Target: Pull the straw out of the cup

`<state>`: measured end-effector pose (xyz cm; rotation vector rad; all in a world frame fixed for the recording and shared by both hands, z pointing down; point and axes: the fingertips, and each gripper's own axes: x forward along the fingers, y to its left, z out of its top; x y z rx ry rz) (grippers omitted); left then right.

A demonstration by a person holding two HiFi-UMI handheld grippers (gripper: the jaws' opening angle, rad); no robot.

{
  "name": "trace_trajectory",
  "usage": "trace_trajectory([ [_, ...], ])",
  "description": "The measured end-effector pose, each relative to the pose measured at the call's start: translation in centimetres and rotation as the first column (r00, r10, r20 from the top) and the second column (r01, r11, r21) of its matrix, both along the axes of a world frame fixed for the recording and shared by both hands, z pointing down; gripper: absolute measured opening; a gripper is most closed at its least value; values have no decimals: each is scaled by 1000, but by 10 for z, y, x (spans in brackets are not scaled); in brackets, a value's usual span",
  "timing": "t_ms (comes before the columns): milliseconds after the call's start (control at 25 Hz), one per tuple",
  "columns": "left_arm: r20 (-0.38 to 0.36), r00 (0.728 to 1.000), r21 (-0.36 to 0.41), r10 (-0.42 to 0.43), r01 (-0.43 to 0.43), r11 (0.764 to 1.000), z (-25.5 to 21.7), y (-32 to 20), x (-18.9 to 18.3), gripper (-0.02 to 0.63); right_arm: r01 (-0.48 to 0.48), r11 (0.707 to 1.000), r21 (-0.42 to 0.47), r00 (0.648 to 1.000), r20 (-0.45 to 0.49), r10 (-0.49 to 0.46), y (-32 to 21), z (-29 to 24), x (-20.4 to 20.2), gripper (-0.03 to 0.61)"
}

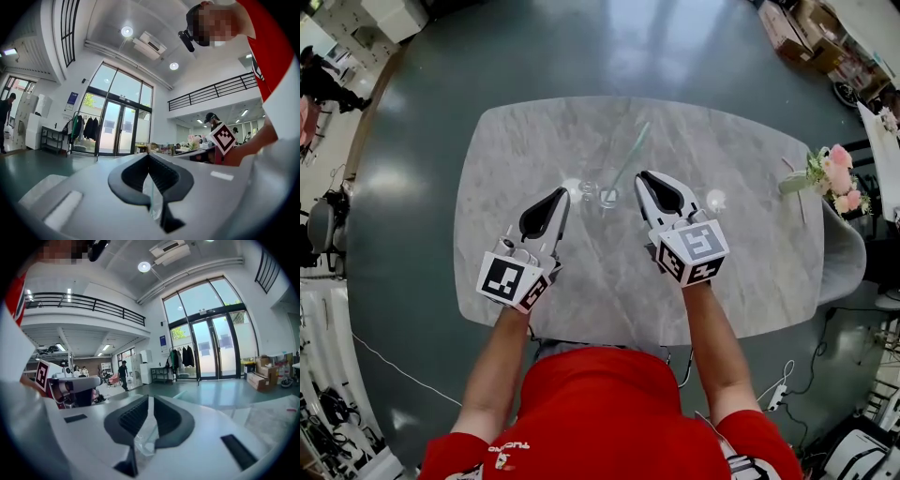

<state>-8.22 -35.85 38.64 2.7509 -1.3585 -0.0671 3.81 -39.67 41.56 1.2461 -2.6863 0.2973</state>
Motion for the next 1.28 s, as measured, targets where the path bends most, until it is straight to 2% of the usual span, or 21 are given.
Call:
trace_trajectory([
  [40, 0, 1000, -3, 4, -4, 1000, 1, -1, 1, 5, -3, 1000, -11, 1000, 5, 3, -3, 3, 0, 13],
  [80, 0, 1000, -6, 8, -8, 1000, 3, -2, 2, 5, -6, 1000, -23, 1000, 10, 6, -6, 7, 1, 59],
  [120, -1, 1000, -9, 12, -12, 1000, 4, -3, 3, 5, -9, 999, -35, 1000, 13, 9, -10, 11, 1, 77],
  [720, 1, 1000, -53, 26, -26, 998, 24, -4, 0, 5, 0, 986, -169, 999, 40, 7, -54, 61, -14, 142],
  [1080, 3, 1000, -72, 12, -12, 997, 30, -1, -11, 5, 2, 985, -173, 1000, 4, -1, -68, 68, -21, 140],
  [1240, 3, 1000, -75, 12, -11, 997, 31, 1, -12, 5, -15, 987, -157, 1000, -29, 11, -69, 70, -18, 58],
  [1280, 4, 1000, -75, 12, -11, 997, 31, 1, -12, 5, -16, 988, -154, 999, -33, 11, -69, 70, -18, 54],
])
